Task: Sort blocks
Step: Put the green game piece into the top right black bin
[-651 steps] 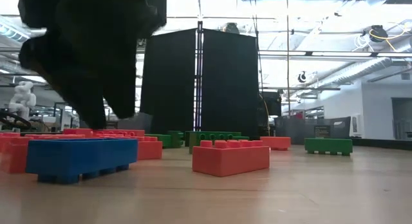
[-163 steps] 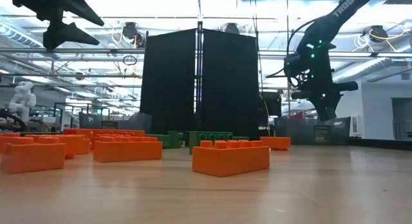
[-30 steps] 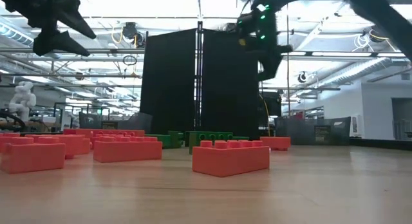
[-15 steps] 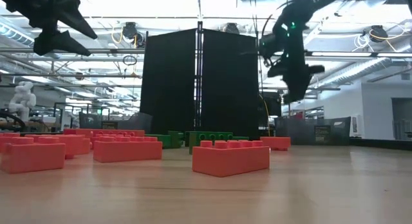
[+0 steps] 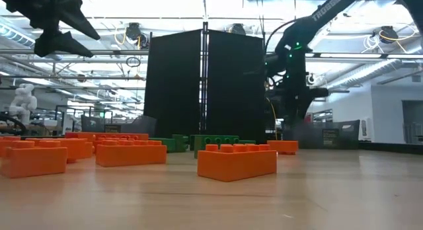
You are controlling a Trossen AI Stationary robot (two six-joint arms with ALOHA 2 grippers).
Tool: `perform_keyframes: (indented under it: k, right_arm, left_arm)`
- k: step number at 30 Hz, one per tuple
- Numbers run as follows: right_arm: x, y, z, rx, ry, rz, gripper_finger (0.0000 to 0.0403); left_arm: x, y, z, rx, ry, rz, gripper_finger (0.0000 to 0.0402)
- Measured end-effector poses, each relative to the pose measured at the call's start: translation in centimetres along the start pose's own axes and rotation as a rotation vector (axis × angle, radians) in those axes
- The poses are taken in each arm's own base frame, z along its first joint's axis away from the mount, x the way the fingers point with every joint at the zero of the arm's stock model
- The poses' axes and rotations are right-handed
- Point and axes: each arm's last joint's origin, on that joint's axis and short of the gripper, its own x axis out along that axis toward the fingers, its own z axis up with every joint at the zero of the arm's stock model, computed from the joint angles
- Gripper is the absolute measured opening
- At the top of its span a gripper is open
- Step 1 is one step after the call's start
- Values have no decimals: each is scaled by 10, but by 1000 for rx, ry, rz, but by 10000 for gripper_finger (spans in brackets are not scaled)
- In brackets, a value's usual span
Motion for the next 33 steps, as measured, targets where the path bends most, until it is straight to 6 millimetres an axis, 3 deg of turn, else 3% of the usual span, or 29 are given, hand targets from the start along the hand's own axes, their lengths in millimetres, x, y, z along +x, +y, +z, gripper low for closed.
perform_keyframes:
  k: [7,14,17,21,27,30,33]
  right_arm:
    - [6,-1,2,7,20,3,76]
    - [6,-2,0,6,45,-11,214]
    - [1,-4,-2,1,44,-10,240]
    - [-30,-7,-3,-42,-13,30,239]
    - [-105,-5,-19,-181,-176,308,217]
    - [-133,16,-42,-371,-241,512,215]
    - [-146,48,-69,-617,-305,590,216]
  left_arm:
    - [0,0,0,0,0,-1,244]
    - [0,0,0,1,1,-1,244]
    - [0,0,0,4,1,-1,244]
    - [0,0,0,5,1,-1,244]
    - [0,0,0,8,2,-1,244]
    - [0,0,0,9,1,0,244]
    - [0,0,0,10,1,0,244]
